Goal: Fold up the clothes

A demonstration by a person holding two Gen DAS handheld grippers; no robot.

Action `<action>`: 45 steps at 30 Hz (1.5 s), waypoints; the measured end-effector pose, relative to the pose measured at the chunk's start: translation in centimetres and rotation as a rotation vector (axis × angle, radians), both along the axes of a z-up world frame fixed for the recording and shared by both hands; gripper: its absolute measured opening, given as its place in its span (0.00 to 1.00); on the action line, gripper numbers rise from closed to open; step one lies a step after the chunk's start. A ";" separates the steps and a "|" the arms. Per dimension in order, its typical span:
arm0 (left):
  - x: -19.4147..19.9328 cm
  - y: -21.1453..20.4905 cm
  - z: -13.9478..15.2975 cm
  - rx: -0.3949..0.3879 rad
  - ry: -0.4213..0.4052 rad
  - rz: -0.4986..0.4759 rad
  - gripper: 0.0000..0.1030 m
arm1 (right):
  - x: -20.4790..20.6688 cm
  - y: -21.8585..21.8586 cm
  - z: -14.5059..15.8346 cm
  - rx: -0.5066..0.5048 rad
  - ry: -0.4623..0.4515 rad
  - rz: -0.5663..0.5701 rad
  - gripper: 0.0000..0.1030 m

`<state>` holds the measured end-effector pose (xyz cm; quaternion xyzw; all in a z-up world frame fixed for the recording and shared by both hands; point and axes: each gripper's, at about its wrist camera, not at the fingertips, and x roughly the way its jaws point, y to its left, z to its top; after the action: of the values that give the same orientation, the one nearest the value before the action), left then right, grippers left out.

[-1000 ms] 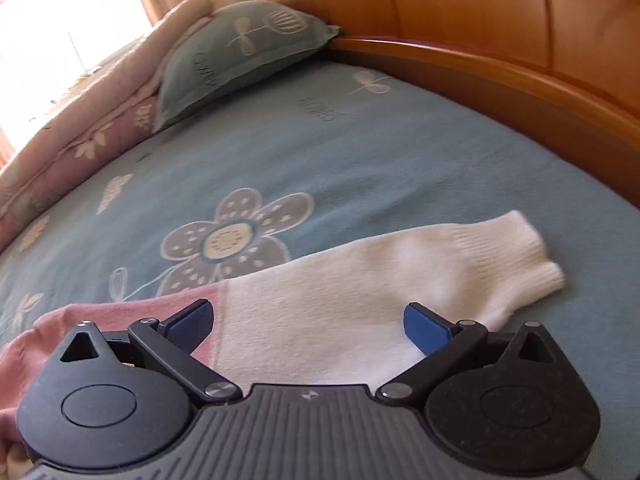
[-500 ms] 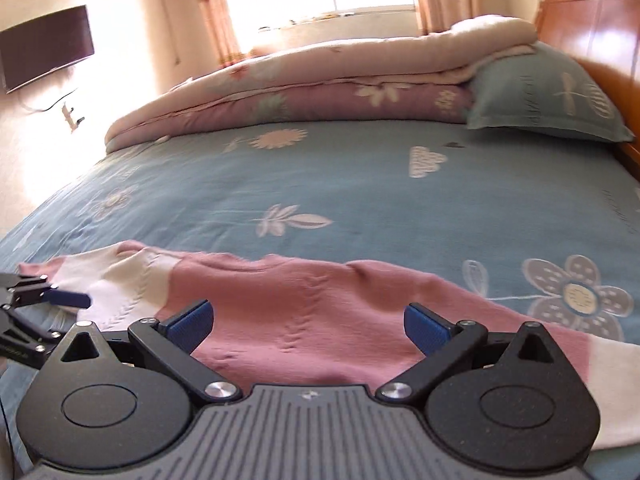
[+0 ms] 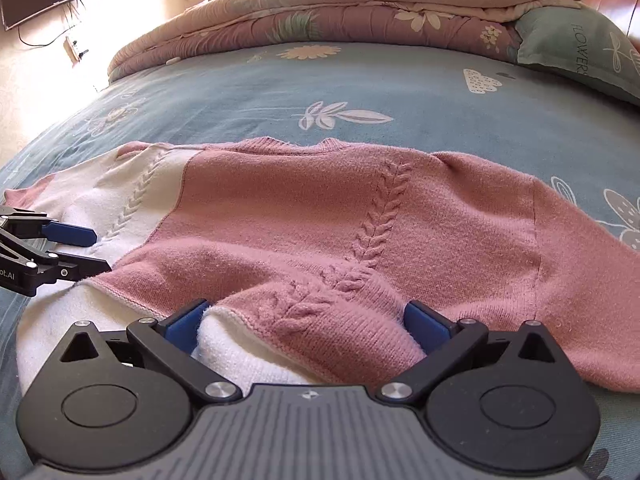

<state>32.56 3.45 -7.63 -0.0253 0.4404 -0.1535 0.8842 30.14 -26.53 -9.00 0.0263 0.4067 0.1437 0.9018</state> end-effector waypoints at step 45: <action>2.4 -11.7 3.9 -0.094 -0.123 -0.252 0.86 | -21.3 -0.3 -2.9 -0.110 -0.028 -0.249 1.00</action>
<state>34.98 -8.23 -3.72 -0.0016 0.3772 -0.2851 0.8811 8.84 -26.86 -11.85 0.0250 0.3950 0.0084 0.9183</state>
